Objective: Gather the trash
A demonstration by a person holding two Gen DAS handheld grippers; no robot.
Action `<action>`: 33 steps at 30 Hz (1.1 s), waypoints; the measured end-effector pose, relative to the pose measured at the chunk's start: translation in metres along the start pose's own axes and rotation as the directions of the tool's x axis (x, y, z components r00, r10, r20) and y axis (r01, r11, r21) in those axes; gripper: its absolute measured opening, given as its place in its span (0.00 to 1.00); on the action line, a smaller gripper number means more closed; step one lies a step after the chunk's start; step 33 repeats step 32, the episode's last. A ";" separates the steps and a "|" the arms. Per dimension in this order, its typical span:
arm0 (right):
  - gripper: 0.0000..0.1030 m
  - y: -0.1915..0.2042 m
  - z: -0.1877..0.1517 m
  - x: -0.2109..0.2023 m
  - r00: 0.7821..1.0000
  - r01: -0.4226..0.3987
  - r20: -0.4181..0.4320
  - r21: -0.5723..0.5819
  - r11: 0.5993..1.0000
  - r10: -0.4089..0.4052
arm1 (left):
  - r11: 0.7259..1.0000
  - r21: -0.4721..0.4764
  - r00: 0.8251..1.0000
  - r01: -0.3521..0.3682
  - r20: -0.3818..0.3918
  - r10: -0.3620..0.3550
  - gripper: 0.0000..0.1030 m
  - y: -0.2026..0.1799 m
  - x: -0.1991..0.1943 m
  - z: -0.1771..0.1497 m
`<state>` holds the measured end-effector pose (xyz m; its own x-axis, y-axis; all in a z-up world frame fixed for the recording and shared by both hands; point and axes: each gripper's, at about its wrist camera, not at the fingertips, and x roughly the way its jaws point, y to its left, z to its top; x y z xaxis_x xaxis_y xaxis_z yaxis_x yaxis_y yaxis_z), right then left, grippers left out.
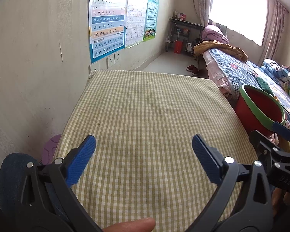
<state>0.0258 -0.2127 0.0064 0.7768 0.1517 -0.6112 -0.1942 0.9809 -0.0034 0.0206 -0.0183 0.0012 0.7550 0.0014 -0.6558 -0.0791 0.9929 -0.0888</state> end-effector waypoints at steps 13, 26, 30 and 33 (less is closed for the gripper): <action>0.93 -0.001 -0.001 0.000 1.000 -0.003 -0.003 0.007 1.000 0.003 | 1.000 -0.001 1.000 -0.017 -0.014 0.017 0.95 0.000 0.002 -0.001; 0.93 0.000 0.000 0.002 1.000 -0.003 -0.009 0.013 1.000 0.003 | 0.999 0.032 1.000 -0.004 0.022 0.004 0.95 -0.007 -0.003 -0.002; 0.93 -0.001 -0.001 0.002 1.000 -0.004 -0.008 0.013 1.000 0.004 | 1.000 0.027 1.000 -0.007 0.011 0.007 0.95 -0.006 -0.001 -0.001; 0.93 -0.001 -0.001 0.002 1.000 -0.003 -0.010 0.015 1.000 0.003 | 1.000 0.028 1.000 -0.011 0.007 0.011 0.95 -0.006 0.000 -0.001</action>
